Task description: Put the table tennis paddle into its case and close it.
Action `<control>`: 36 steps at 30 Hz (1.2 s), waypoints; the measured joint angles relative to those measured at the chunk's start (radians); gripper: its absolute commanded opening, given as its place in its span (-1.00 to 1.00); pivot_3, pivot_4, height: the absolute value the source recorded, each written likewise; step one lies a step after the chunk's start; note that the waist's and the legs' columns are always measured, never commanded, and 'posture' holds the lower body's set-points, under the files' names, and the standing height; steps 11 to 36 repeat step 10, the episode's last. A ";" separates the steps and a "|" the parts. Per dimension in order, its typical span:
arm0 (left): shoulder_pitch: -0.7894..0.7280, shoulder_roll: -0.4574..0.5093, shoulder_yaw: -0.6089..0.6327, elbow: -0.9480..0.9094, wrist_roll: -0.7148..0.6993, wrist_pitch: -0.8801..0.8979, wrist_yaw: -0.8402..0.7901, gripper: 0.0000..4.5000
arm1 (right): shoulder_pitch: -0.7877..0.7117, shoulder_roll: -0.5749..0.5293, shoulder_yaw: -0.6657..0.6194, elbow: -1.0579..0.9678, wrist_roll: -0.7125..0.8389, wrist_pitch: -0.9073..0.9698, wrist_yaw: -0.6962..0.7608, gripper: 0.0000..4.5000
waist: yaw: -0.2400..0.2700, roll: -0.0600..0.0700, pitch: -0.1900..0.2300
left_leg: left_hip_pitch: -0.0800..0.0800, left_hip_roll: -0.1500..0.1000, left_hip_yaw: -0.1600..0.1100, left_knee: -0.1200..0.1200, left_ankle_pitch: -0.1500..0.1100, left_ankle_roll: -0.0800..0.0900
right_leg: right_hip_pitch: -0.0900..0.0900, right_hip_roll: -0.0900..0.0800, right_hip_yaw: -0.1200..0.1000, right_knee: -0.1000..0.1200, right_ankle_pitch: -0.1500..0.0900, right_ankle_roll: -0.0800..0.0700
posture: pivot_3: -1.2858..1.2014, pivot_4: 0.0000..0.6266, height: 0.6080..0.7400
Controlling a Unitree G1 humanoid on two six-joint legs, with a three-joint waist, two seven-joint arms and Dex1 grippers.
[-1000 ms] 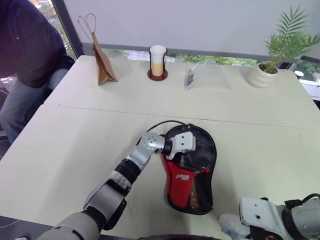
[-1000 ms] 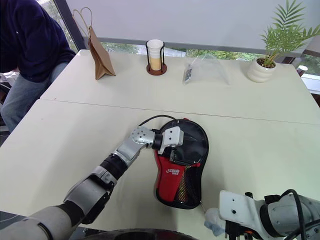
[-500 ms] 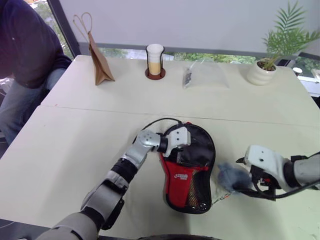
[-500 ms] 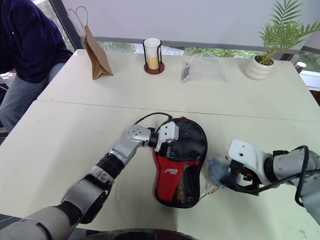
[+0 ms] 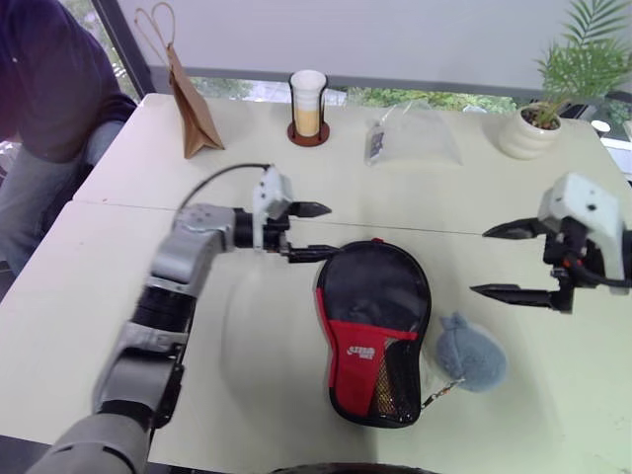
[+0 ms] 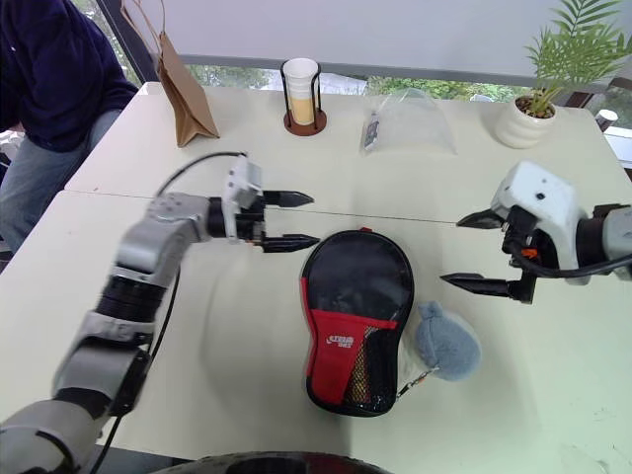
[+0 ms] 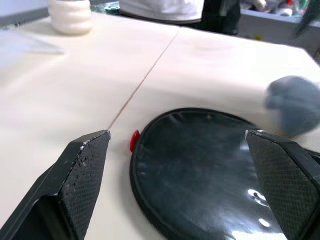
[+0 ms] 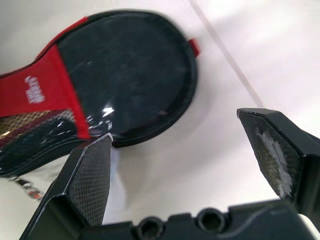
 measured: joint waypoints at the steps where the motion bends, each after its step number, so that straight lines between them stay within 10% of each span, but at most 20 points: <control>1: 0.013 0.043 0.010 -0.037 -0.018 0.026 -0.011 1.00 | 0.002 -0.002 -0.002 0.007 -0.002 -0.011 0.004 0.97 | -0.001 0.000 0.000 | 0.000 0.000 0.000 0.000 0.000 0.000 | 0.000 0.000 0.000 0.000 0.000 0.000 | 0.03 -0.52 1.00; 10: 0.147 0.286 0.108 -0.246 -0.142 0.176 -0.048 1.00 | 0.095 0.009 -0.072 0.023 -0.011 -0.059 0.033 0.97 | -0.003 0.002 0.001 | 0.004 0.001 0.000 0.000 -0.002 0.004 | 0.002 0.000 0.000 0.003 0.000 -0.001 | 0.03 -0.52 1.00; 36: 0.147 0.286 0.108 -0.246 -0.142 0.176 -0.048 1.00 | 0.095 0.009 -0.072 0.023 -0.011 -0.059 0.033 0.97 | -0.003 0.002 0.001 | 0.004 0.001 0.000 0.000 -0.002 0.004 | 0.002 0.000 0.000 0.003 0.000 -0.001 | 0.03 -0.52 1.00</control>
